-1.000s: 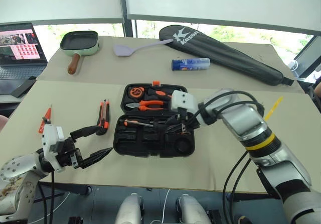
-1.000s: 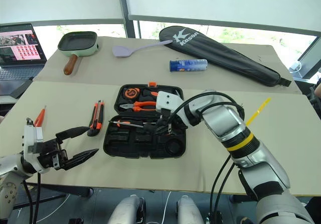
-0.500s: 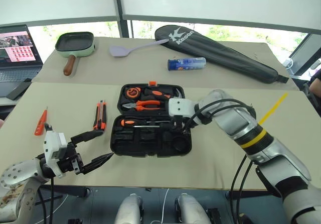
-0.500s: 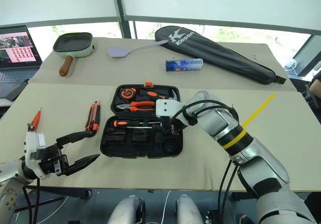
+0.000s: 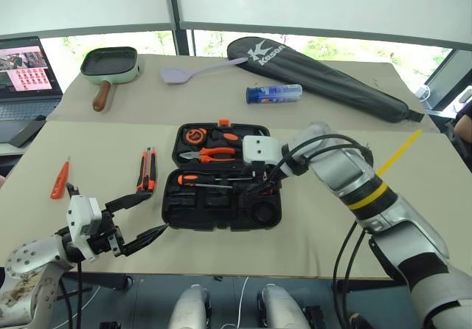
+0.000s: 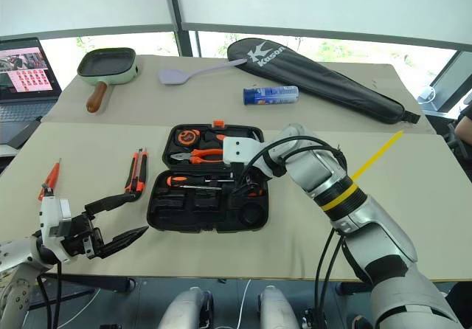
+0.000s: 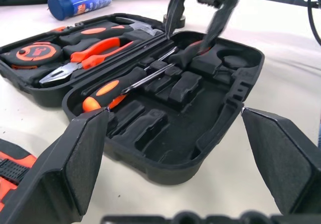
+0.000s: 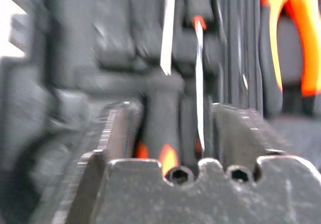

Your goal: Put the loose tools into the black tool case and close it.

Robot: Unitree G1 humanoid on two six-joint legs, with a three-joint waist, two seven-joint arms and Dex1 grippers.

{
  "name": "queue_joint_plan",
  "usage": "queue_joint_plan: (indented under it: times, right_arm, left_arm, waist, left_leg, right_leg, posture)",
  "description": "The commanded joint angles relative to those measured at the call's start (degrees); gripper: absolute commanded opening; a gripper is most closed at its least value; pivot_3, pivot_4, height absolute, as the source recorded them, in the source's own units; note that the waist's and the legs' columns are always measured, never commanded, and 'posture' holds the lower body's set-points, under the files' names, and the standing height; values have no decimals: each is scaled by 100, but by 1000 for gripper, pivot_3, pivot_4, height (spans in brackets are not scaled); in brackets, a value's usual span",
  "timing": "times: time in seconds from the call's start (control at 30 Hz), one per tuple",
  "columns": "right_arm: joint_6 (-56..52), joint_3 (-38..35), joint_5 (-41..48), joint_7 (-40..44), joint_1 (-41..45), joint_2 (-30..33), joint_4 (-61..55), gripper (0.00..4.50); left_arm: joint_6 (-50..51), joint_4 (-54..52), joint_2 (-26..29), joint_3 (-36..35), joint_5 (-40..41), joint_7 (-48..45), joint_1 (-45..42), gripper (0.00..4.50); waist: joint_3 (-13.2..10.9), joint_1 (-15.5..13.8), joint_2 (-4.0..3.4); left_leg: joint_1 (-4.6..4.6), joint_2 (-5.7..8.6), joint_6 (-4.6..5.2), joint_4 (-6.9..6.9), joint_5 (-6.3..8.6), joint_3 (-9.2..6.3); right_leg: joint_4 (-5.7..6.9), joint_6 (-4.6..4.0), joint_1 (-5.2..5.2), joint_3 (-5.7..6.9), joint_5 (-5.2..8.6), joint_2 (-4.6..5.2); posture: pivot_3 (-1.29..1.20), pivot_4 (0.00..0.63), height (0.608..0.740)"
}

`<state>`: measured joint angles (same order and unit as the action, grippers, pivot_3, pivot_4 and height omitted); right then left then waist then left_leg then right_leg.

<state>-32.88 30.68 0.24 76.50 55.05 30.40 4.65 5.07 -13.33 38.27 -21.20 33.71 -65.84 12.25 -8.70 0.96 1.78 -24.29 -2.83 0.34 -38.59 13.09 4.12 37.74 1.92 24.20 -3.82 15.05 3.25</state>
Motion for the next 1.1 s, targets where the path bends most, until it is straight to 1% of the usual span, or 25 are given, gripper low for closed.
queue_joint_plan:
  times: [0.03, 0.07, 0.13, 0.2, 0.23, 0.3, 0.4, 0.43, 0.63, 0.73, 1.03, 1.07, 1.1]
  right_arm:
    - [316, -604, 501, 270, 27, 108, -2, 3505]
    - [449, -690, 556, 245, -7, 84, 106, 3505]
    - [690, -956, 691, -43, -139, -153, 426, 2970]
    - [1033, -1087, 691, -306, -355, -347, 679, 2554]
    - [1265, -1128, 710, -347, -517, -429, 753, 2096]
    - [1579, -1193, 680, -494, -739, -567, 897, 1353]
    - [1999, -1228, 595, -709, -971, -724, 1116, 499]
    - [2109, -1232, 589, -745, -1026, -760, 1168, 46]
    - [2640, -1055, 402, -907, -1219, -928, 1607, 19]
    - [2603, -990, 328, -947, -1238, -1022, 1728, 19]
    - [1882, -753, 12, -1155, -1183, -1231, 1827, 19]
    - [1919, -772, 78, -1095, -1181, -1236, 1770, 19]
    - [2060, -920, 335, -952, -1208, -1258, 1597, 19]
  left_arm:
    - [-172, -9, -25, -42, -21, 54, -63, 4500]
    - [-191, 5, -31, -39, -32, 71, -88, 4500]
    - [-214, 31, -43, -31, -45, 104, -141, 4500]
    - [-219, 34, -49, -15, -52, 141, -175, 4500]
    - [-212, 18, -54, -5, -56, 164, -179, 4500]
    - [-191, -23, -56, 11, -59, 202, -176, 4500]
    - [-150, -68, -34, 14, -54, 236, -163, 4500]
    - [-138, -84, -27, 17, -57, 249, -152, 4500]
    - [-87, -120, 39, 22, -66, 264, -123, 4500]
    - [-87, -115, 61, 14, -61, 253, -108, 4500]
    - [102, -383, 96, 40, -73, 456, -72, 4500]
    - [137, -426, 97, 37, -72, 490, -63, 4500]
    - [177, -485, 97, 6, -70, 543, -38, 4500]
  waist:
    - [0, -12, 0]
    - [0, -15, 0]
    - [1, -13, 2]
    - [3, -8, 5]
    - [4, -8, 6]
    - [4, -4, 6]
    - [3, -1, 6]
    - [3, 1, 6]
    - [3, 10, 6]
    - [3, 10, 6]
    - [10, 64, 15]
    - [10, 72, 16]
    - [10, 78, 17]
  left_leg:
    - [0, 0, 0, -2, 0, 0]
    - [0, 0, 0, -4, 0, -1]
    - [1, 0, 0, -7, 0, 0]
    - [5, -1, 0, -7, 0, -1]
    - [4, -1, 0, -6, 0, -1]
    - [3, 0, 0, -6, 0, 0]
    - [-1, 1, 0, -7, 0, 1]
    - [0, 0, 0, -9, 0, 1]
    - [6, -1, 0, -10, 0, 0]
    - [7, 0, 0, -11, 0, 0]
    - [31, -7, -2, -11, -1, -1]
    - [36, -8, -3, -11, -2, -1]
    - [48, -8, -3, -10, -2, 0]
  right_leg:
    - [0, 0, -2, 0, 0, 0]
    - [0, 0, -2, 0, 0, 1]
    - [1, 0, -4, 1, 0, 1]
    - [2, 0, -7, 2, 0, -1]
    - [5, 0, -6, 2, 0, -1]
    - [9, 0, -4, 1, 0, -1]
    - [12, 0, 0, 0, 0, 0]
    - [14, 0, 0, 0, 0, 0]
    - [20, 0, -3, 0, 0, -2]
    - [20, 0, -4, 0, 0, -1]
    - [31, -6, -18, -1, 0, -5]
    - [31, -7, -23, -1, -1, -5]
    - [31, -8, -32, -1, 0, -6]
  posture:
    - [0, 150, 740]
    - [0, 150, 740]
    - [0, 150, 740]
    - [0, 150, 740]
    - [0, 150, 740]
    - [0, 150, 740]
    - [0, 150, 740]
    - [0, 150, 740]
    - [0, 150, 740]
    - [0, 150, 740]
    - [0, 150, 740]
    - [0, 150, 740]
    - [0, 150, 740]
